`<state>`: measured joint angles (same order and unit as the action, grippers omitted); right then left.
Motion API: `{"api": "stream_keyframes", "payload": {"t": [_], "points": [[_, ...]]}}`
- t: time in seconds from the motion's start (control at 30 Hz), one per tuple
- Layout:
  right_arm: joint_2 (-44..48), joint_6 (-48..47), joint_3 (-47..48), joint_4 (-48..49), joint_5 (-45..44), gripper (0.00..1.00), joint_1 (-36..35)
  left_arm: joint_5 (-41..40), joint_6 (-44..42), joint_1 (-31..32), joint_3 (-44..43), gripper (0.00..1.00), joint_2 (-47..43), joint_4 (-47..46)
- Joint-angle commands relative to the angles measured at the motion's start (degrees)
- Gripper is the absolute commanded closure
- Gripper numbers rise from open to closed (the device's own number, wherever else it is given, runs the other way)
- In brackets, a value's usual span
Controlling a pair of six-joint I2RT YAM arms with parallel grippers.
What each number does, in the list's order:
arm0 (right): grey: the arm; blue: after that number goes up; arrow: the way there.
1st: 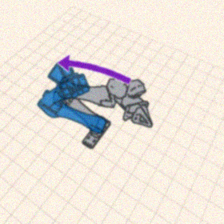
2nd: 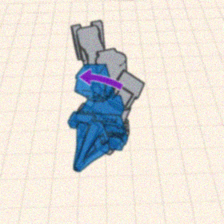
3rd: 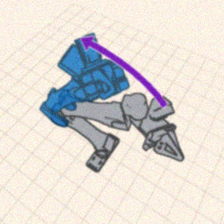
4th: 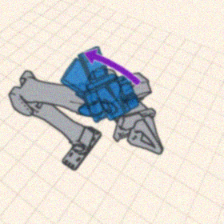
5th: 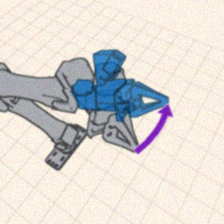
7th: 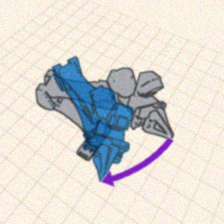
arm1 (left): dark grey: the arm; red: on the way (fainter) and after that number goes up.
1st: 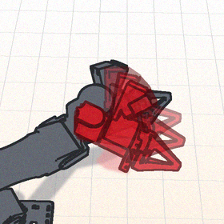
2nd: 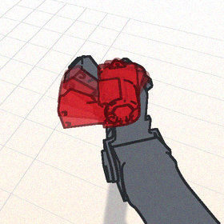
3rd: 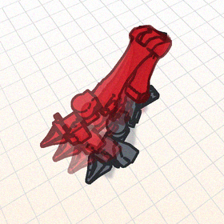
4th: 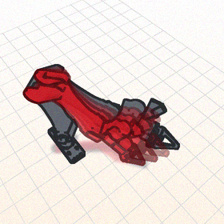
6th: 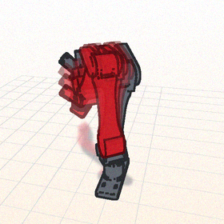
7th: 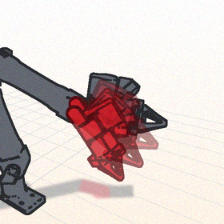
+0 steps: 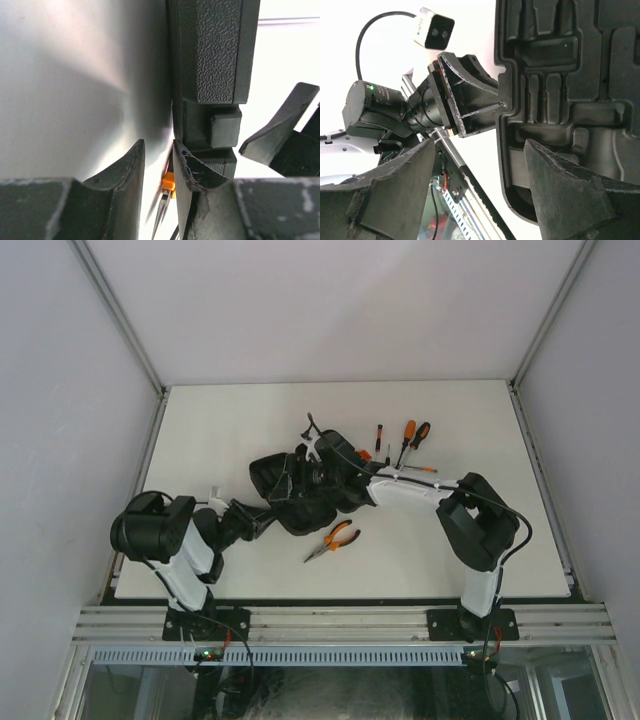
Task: Sort the tools into containers
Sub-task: Open the storage box at the center of the board.
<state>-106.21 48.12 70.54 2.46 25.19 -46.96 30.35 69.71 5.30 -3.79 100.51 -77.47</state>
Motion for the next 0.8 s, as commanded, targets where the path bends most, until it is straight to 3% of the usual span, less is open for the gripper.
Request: {"api": "stream_keyframes", "payload": {"t": [0.0, 0.27, 0.53, 0.67, 0.77], "points": [[3.4, -6.4, 3.7, -4.9, -4.9, 0.28, 0.5, -2.5, 0.5, -1.1, 1.5, 0.65, -0.4, -2.7], [10.5, -16.1, 2.1, -17.4, -18.6, 0.27, 3.6, -7.0, 1.2, -1.3, 3.9, 0.6, -2.0, -0.5], [13.2, -21.0, -1.3, -20.6, -20.8, 0.28, 13.0, -11.8, 2.3, -1.3, 8.2, 0.58, -7.7, 1.6], [13.4, -22.4, -2.6, -20.8, -20.0, 0.29, 16.5, -13.8, 1.2, -1.3, 8.7, 0.57, -14.4, 8.5], [14.1, -22.9, -4.0, -20.4, -19.5, 0.29, 18.4, -15.2, -1.2, -1.3, 7.1, 0.57, -22.8, 21.9]]}}
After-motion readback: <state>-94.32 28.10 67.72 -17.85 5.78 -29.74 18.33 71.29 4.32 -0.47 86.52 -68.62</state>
